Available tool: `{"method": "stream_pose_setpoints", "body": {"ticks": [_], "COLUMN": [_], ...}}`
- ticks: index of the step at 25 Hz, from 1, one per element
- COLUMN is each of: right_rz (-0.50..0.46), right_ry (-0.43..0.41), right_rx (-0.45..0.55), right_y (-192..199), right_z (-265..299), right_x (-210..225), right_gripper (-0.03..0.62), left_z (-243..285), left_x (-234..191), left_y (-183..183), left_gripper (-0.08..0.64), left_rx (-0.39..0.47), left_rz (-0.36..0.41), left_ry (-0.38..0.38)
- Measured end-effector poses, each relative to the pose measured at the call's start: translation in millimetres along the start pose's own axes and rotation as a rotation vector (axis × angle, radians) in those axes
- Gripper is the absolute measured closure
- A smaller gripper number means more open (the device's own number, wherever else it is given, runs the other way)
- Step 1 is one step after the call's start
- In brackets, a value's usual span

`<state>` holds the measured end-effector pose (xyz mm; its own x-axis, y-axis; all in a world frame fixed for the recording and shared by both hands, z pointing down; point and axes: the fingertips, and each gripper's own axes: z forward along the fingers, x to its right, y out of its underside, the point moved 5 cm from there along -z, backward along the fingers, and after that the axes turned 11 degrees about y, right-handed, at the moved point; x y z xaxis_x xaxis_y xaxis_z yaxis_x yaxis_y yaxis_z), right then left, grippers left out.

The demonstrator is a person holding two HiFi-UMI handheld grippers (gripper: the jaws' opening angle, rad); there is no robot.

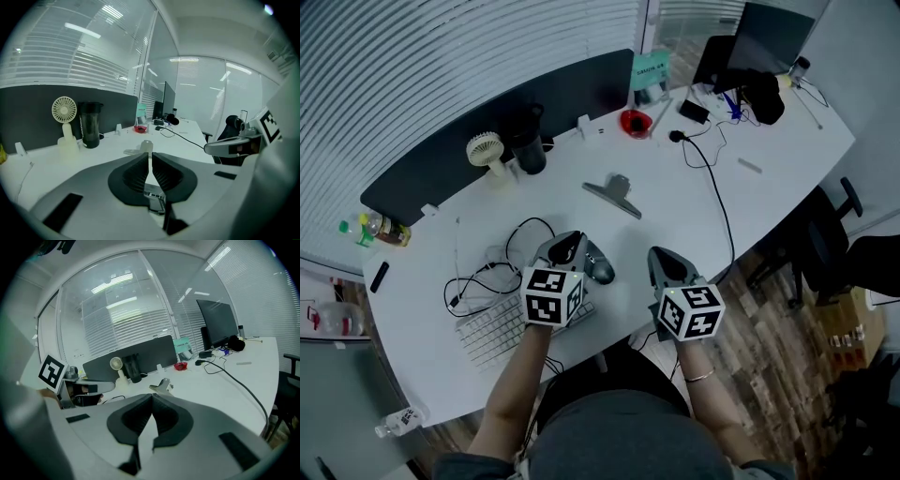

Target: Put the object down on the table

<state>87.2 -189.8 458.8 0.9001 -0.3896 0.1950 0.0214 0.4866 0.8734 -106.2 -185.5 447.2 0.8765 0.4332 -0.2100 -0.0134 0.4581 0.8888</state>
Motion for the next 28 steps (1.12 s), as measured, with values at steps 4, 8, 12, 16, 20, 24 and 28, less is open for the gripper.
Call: {"method": "stream_pose_setpoints", "body": {"ticks": [4, 8, 12, 16, 20, 24, 28], "right_rz": [-0.008, -0.015, -0.023, -0.038, -0.037, -0.041, -0.049], "right_ry": [0.002, 0.003, 0.006, 0.016, 0.021, 0.030, 0.037], "right_rx": [0.013, 0.026, 0.038, 0.045, 0.045, 0.043, 0.043], "right_y": [-1.1, -2.4, -2.9, -1.9, 0.8, 2.2, 3.1], "right_z": [-4.1, -9.7, -14.7, -18.4, -22.7, -26.7, -30.1], "right_x": [-5.7, -9.4, -13.6, -17.6, -20.1, -20.6, -22.0], "right_gripper": [0.587, 0.588, 0.589, 0.591, 0.591, 0.589, 0.589], "left_z": [-12.3, -22.6, -30.1, -34.1, -35.8, -37.2, -39.4], "left_x": [-1.9, -1.2, -1.7, 0.1, 3.5, 4.7, 3.5], "left_y": [11.9, 20.0, 22.3, 20.7, 20.9, 21.4, 20.4], "left_gripper": [0.528, 0.531, 0.531, 0.531, 0.531, 0.531, 0.531], "left_rx": [-0.006, -0.006, -0.003, 0.007, 0.008, 0.011, 0.016], "left_rz": [-0.018, -0.023, -0.026, -0.024, -0.020, -0.020, -0.027], "left_ry": [-0.003, -0.010, -0.014, -0.010, 0.001, 0.008, 0.010]}}
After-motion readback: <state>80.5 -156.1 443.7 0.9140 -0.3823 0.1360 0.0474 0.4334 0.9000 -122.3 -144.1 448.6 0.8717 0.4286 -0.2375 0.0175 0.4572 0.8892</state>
